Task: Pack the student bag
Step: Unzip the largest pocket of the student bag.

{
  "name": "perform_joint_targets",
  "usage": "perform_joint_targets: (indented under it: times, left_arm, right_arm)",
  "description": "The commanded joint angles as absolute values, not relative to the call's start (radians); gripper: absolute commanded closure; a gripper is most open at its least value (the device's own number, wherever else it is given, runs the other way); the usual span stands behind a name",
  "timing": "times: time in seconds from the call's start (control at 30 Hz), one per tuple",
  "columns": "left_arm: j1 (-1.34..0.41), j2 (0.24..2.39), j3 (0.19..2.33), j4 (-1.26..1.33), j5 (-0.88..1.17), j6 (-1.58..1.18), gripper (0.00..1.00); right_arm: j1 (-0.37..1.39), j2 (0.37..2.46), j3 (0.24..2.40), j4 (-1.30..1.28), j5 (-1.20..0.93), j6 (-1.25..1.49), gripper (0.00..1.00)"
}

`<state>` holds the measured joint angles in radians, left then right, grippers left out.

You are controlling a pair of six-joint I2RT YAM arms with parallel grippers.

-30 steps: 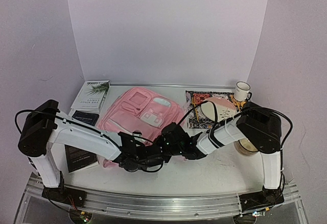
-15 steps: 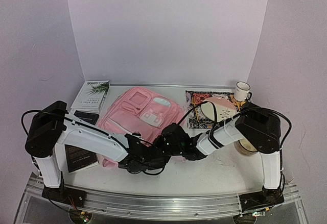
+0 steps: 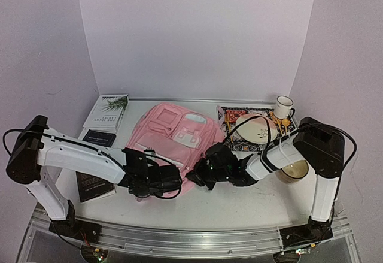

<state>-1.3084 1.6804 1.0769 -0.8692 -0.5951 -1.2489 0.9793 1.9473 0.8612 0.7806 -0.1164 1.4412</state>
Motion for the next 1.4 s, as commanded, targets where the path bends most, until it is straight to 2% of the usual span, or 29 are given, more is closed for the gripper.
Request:
perform_joint_targets:
  times: [0.0, 0.23, 0.43, 0.53, 0.63, 0.7, 1.1, 1.37]
  left_arm:
    - [-1.301, 1.6, 1.043, -0.939, -0.605, -1.238, 1.0]
    - [-1.304, 1.544, 1.062, -0.908, -0.55, -1.212, 1.0]
    - [-1.326, 1.609, 1.137, -0.782, -0.457, -1.173, 0.84]
    - [-1.325, 1.598, 1.112, -0.674, -0.415, -1.187, 0.78]
    - [-1.323, 1.591, 1.083, -0.607, -0.407, -1.22, 0.65]
    - [-1.321, 1.601, 1.081, -0.585, -0.409, -1.232, 0.62]
    - [-1.285, 1.629, 1.012, -0.451, -0.367, -1.248, 0.67]
    - [-1.285, 1.618, 0.998, -0.38, -0.354, -1.269, 0.72]
  right_arm:
    - [0.921, 1.907, 0.815, 0.632, -0.078, 1.347, 1.0]
    - [0.9, 1.899, 0.862, 0.578, -0.134, 1.239, 1.0]
    - [0.902, 1.912, 0.877, 0.575, -0.15, 1.24, 1.0]
    - [0.906, 1.909, 0.88, 0.577, -0.149, 1.239, 1.0]
    - [0.912, 1.906, 0.889, 0.583, -0.161, 1.238, 1.0]
    - [0.915, 1.901, 0.893, 0.591, -0.174, 1.238, 1.0]
    - [0.917, 1.726, 0.894, 0.6, -0.216, 1.203, 1.0]
    - [0.918, 1.701, 0.913, 0.6, -0.21, 1.207, 1.0]
